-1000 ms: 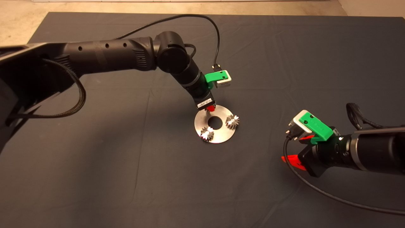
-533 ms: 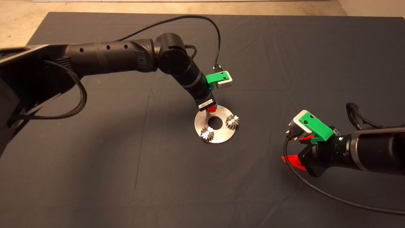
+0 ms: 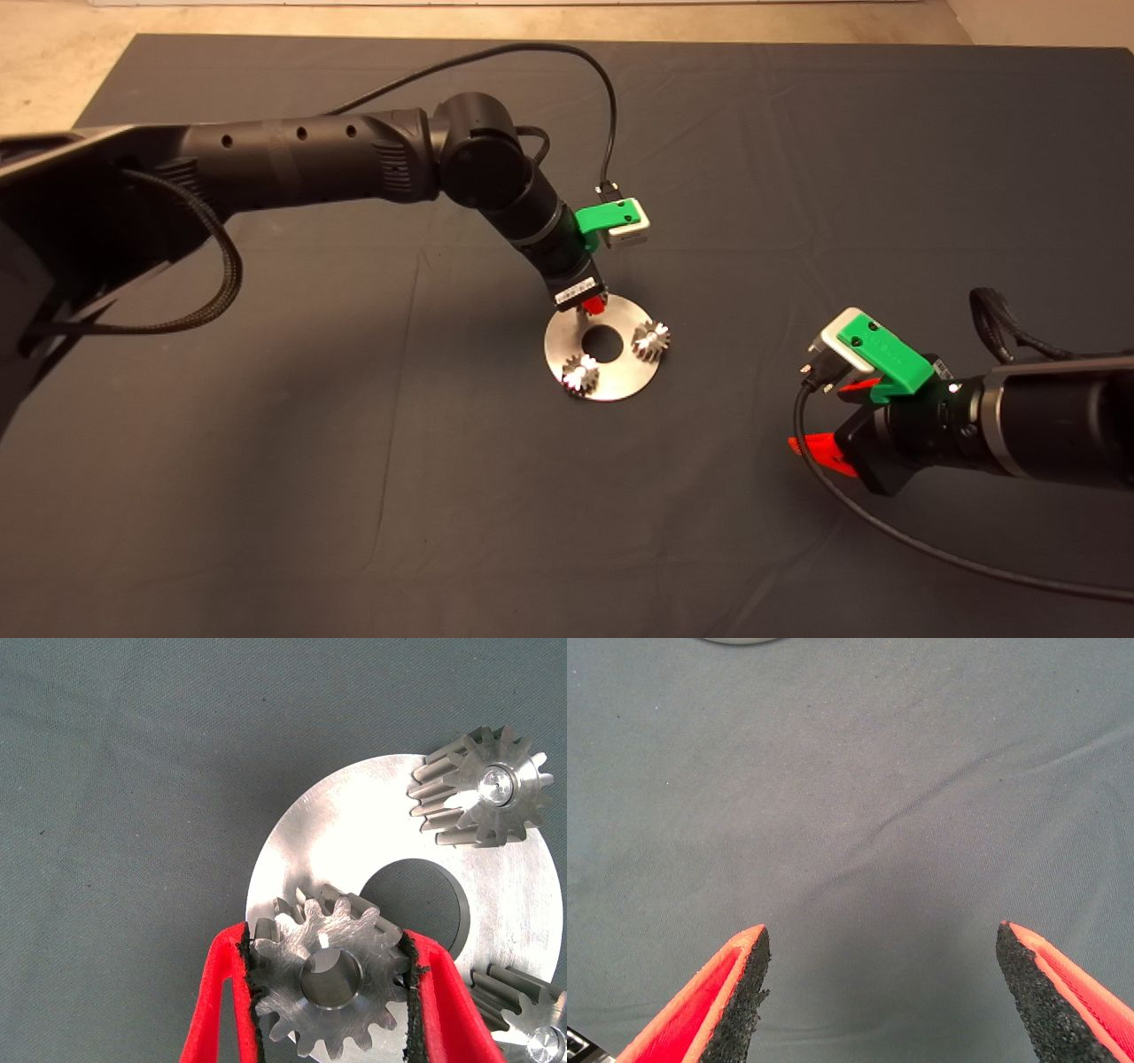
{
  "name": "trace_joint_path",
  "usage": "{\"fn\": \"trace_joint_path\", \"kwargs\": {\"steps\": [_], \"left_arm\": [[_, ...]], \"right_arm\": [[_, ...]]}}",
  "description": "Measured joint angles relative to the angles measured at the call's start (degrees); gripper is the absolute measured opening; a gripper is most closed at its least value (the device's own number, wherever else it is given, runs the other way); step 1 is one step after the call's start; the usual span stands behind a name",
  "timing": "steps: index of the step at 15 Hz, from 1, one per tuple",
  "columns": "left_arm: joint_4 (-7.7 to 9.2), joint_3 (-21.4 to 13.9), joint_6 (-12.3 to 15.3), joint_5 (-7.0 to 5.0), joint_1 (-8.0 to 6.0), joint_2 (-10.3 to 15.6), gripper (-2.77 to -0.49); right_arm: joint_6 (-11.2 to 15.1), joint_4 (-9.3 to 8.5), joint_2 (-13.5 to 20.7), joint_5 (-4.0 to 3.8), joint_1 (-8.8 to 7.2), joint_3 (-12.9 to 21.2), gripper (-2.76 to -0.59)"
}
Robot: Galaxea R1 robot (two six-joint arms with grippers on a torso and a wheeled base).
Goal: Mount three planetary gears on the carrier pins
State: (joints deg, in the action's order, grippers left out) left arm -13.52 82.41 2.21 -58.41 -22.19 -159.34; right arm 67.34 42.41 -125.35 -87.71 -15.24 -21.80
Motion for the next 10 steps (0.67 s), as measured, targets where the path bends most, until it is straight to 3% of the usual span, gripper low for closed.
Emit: {"fn": "trace_joint_path", "kwargs": {"steps": [10], "left_arm": [[-0.04, -0.02, -0.17, 0.41, 0.11, 1.27, -2.67]], "right_arm": [[0.02, -0.02, 0.13, 0.01, 0.00, 0.00, -1.47]]}}
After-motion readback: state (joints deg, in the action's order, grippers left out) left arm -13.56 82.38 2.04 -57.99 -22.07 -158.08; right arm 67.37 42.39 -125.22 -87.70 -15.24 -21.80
